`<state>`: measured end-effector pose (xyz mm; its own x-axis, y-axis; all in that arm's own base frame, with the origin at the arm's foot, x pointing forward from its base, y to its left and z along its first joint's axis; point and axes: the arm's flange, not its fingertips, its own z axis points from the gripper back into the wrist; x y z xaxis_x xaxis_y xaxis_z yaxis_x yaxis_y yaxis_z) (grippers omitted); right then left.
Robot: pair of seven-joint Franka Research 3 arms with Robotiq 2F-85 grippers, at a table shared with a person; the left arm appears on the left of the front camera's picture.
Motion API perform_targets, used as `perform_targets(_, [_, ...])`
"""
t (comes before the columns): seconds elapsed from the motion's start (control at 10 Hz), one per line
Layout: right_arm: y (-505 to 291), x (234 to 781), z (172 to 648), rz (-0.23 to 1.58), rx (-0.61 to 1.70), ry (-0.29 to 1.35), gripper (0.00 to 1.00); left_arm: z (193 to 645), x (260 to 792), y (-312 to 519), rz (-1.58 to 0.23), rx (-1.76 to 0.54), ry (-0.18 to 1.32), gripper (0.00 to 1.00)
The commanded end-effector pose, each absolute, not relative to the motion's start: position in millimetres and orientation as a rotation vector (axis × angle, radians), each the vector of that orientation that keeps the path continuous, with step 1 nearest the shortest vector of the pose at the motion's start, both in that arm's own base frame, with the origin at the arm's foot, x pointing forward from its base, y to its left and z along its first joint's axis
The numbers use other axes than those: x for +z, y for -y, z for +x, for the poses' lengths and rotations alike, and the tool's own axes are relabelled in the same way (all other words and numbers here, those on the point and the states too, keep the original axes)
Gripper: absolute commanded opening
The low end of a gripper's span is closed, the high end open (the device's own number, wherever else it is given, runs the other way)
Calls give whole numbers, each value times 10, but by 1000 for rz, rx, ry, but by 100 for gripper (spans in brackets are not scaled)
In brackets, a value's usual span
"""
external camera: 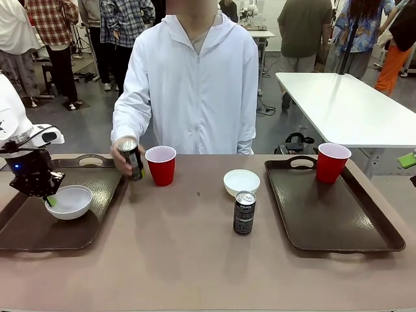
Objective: Prepare tableware on both trays.
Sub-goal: Pick up a Picnic Bowl from the table and place it on a Handle tray.
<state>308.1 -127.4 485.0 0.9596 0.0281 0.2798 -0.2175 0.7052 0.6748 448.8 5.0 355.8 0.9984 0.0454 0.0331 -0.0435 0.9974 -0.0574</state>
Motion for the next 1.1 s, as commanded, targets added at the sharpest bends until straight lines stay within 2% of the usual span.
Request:
perform_targets(0.0, [1279,4850,3086,797,145,265,100,4480,3580,-40,-89,59,-1,4])
perform_targets(0.1, [1279,4850,3086,797,145,265,100,4317,3804,-96,-127,30,-6,4])
perform_targets(0.3, [1279,4850,3086,797,145,265,100,3904,4242,-190,-49,-83,-28,4])
perform_targets(0.5, [1279,4850,3086,797,145,265,100,4003,4087,-199,-42,-79,-60,4])
perform_targets(0.6, [1279,4850,3086,797,145,265,100,4053,3988,-170,-49,-87,-92,24])
perform_targets(0.7, [1279,4850,3086,797,145,265,100,4085,3958,-152,-58,-88,-90,24])
perform_targets(0.8, [1279,4850,3086,797,145,265,100,4113,3913,-129,-67,-85,-92,44])
perform_targets(0.9, [1279,4850,3086,797,145,265,100,4133,3842,-101,-69,-83,-108,25])
perform_targets(1.0, [1279,4850,3086,797,145,265,100,4151,3765,-76,-66,-81,-123,64])
